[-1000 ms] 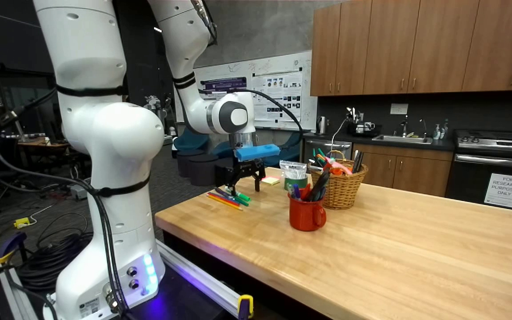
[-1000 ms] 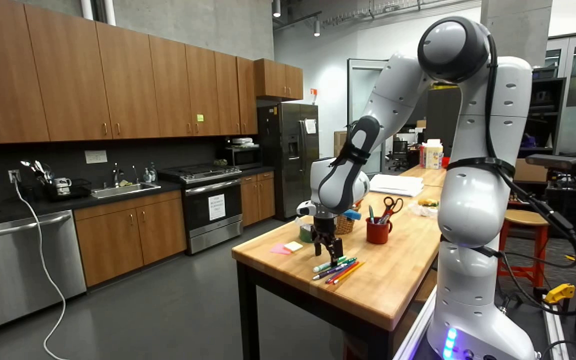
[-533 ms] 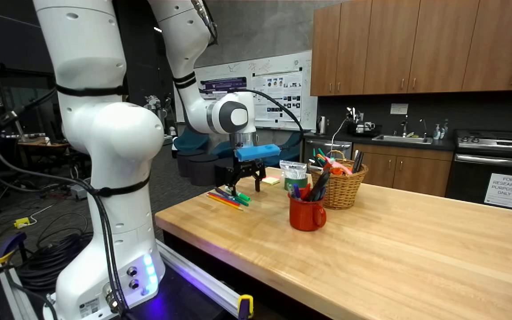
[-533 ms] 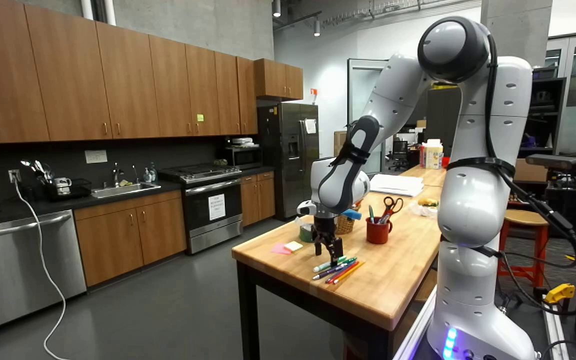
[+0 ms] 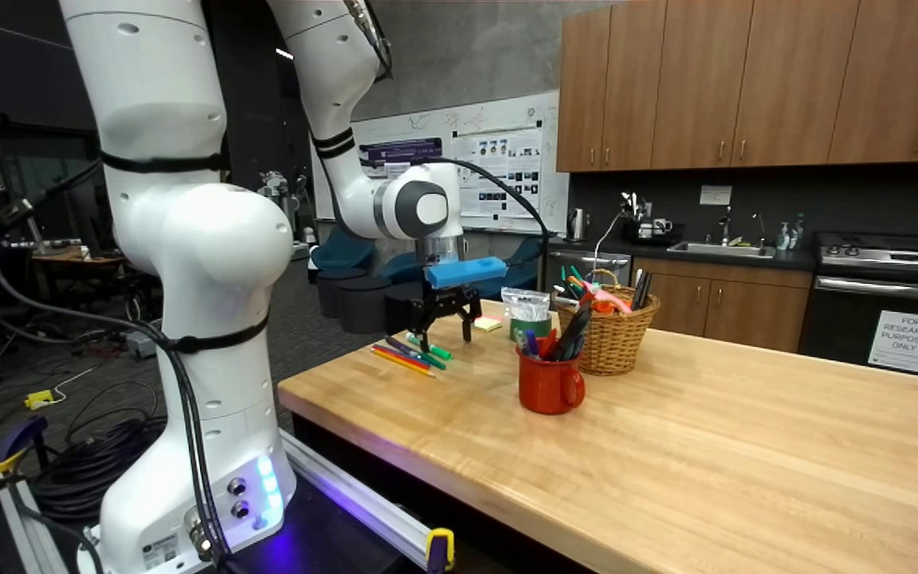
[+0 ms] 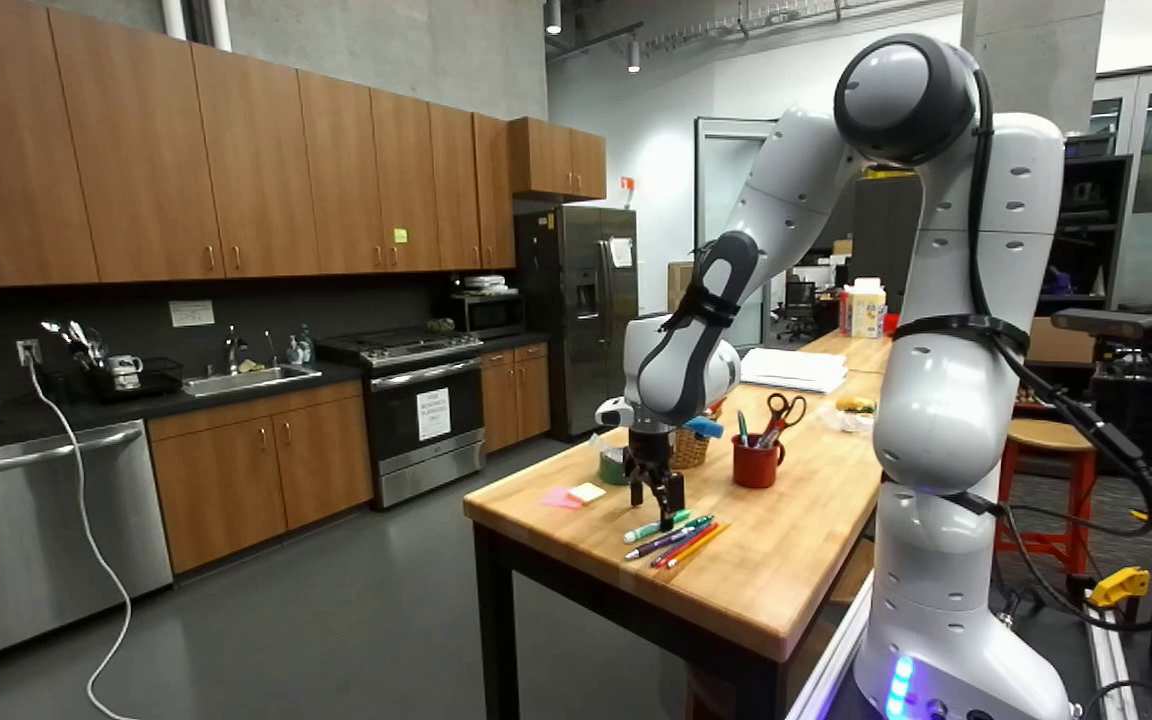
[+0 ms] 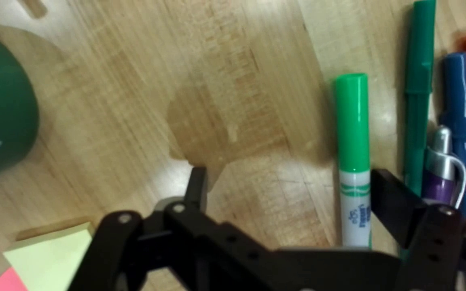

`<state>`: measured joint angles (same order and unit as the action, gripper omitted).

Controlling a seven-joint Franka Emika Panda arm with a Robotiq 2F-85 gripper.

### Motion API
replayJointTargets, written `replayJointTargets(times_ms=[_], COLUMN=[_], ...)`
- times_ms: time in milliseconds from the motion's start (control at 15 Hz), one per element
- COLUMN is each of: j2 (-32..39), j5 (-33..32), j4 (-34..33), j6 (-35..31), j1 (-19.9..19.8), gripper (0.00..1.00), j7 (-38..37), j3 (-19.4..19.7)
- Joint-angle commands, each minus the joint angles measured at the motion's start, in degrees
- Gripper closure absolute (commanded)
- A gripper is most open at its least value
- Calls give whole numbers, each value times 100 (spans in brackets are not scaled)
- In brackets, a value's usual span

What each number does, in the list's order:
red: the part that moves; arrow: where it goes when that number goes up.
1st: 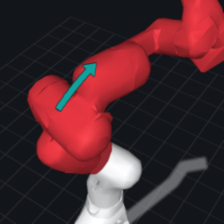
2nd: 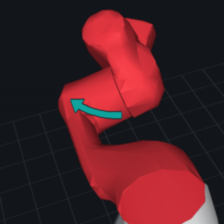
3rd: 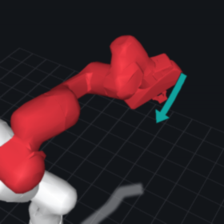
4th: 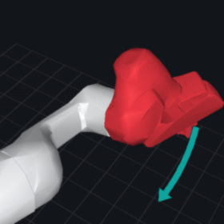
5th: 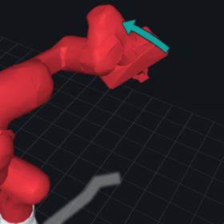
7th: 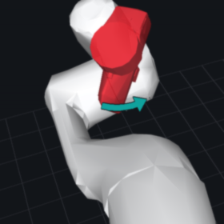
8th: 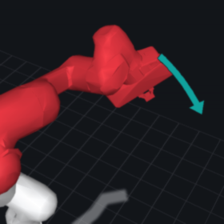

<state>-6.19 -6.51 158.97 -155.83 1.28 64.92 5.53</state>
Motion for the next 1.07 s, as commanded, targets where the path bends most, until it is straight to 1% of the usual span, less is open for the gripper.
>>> replayJointTargets(times_ms=[0,67,133,200,267,333,467,533,733,867,1000], j2=[-7,-3,-1,5,3,-17,-22,-40,-169,-212,-270], j5=[-46,-33,-35,-32,-25,-21,-14,-25,-66,-100,-313], j4=[-5,-7,-8,-9,-10,-8,-7,-3,36,16,-4], j6=[-119,-134,-141,-151,-145,-138,-120,-95,28,-10,-114], j1=[-90,-92,-93,-91,-89,-85,-84,-84,-81,-99,-177], gripper=[1,15,26,29,36,40,42,45,60,77,96], j7=[17,23,18,21,28,30,33,21,-32,-92,-363], j3=[-17,-14,-16,-17,-16,-13,-11,-14,-35,-38,-94])
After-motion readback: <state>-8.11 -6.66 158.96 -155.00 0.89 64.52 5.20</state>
